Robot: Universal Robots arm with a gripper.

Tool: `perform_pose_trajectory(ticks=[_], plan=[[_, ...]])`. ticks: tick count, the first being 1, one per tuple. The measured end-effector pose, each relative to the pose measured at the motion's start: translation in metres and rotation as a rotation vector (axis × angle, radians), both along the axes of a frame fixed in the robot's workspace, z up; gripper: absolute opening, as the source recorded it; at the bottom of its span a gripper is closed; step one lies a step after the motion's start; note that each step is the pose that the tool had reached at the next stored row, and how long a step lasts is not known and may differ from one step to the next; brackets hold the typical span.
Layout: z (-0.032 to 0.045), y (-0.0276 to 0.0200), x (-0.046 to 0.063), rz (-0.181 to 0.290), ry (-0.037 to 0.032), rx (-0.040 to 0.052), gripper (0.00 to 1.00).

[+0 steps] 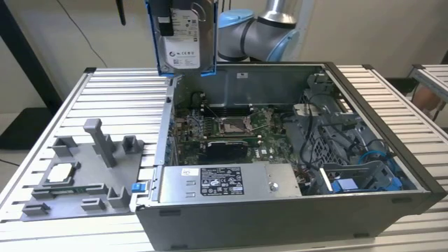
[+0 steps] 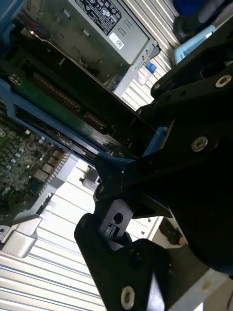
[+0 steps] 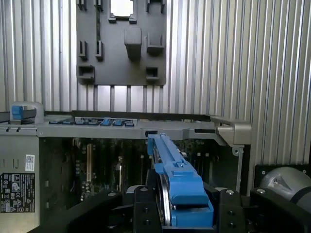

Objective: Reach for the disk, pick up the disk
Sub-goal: 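Pick up the disk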

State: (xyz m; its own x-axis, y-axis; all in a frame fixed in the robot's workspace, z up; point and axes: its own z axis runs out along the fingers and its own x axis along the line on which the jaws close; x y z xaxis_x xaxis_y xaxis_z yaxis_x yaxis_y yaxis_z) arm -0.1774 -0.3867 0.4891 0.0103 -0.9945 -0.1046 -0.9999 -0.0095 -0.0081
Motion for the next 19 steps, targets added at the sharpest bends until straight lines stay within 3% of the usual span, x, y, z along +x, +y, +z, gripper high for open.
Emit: perform_pose_trajectory(ticks=[19], plan=[[0.0000, -0.0026, 0.046, 0.000, 0.0008, 0.0000, 0.00]])
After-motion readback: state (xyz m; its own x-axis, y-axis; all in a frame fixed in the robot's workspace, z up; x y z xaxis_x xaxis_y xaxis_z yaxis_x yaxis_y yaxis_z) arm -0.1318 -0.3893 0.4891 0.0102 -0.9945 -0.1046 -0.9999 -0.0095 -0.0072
